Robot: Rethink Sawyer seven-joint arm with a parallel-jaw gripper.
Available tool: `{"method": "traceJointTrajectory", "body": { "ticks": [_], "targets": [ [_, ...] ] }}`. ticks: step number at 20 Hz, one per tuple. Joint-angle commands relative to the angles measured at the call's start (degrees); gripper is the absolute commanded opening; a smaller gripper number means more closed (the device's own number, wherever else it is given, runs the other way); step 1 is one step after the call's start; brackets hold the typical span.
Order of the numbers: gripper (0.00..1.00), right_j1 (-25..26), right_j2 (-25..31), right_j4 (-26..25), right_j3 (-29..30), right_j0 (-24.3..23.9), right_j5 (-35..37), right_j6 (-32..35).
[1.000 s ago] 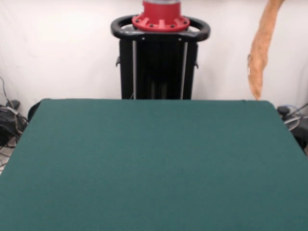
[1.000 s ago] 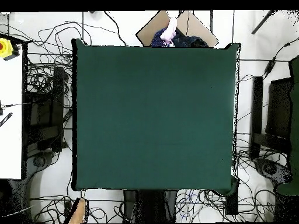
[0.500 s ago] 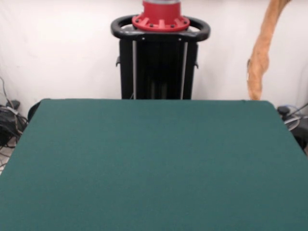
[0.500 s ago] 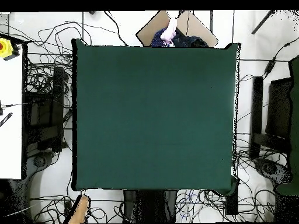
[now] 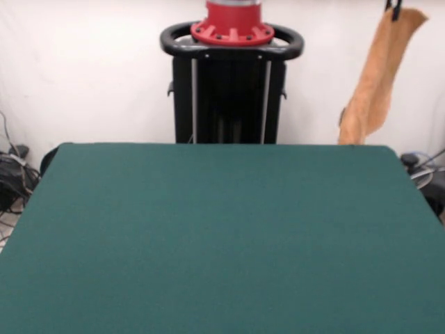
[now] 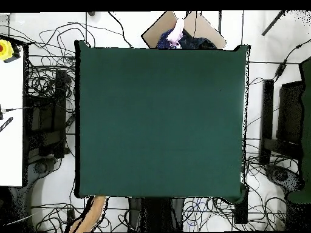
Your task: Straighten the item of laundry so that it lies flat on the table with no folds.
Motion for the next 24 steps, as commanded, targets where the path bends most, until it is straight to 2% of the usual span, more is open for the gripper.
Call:
{"method": "traceJointTrajectory", "body": {
  "ticks": [1,4,7,10,12,13,18,20,24],
  "targets": [
    [0.0,-2.68,-3.6,-3.97,11.04,-10.04,-7.53,-3.02],
    [0.0,-0.91,0.76,-5.09,10.51,-16.74,-9.55,-4.57],
    [0.0,-1.96,5.92,-3.36,10.61,-22.98,-10.09,-6.44],
    [0.0,-3.61,10.97,-0.81,10.24,-30.15,-9.32,-11.06],
    [0.0,-2.92,14.13,-0.91,9.03,-34.66,-9.53,-12.11],
    [0.0,-2.32,14.99,-2.08,7.9,-36.25,-9.1,-11.13],
    [0.0,2.38,10.45,-15.68,-4.42,-39.25,-1.73,-7.33],
    [0.0,4.81,11.49,-18.76,-7.83,-41.74,-1.06,-7.35],
    [0.0,8.97,14.85,-21.86,-12.07,-47.26,-1.73,-8.69]
  ]
}}
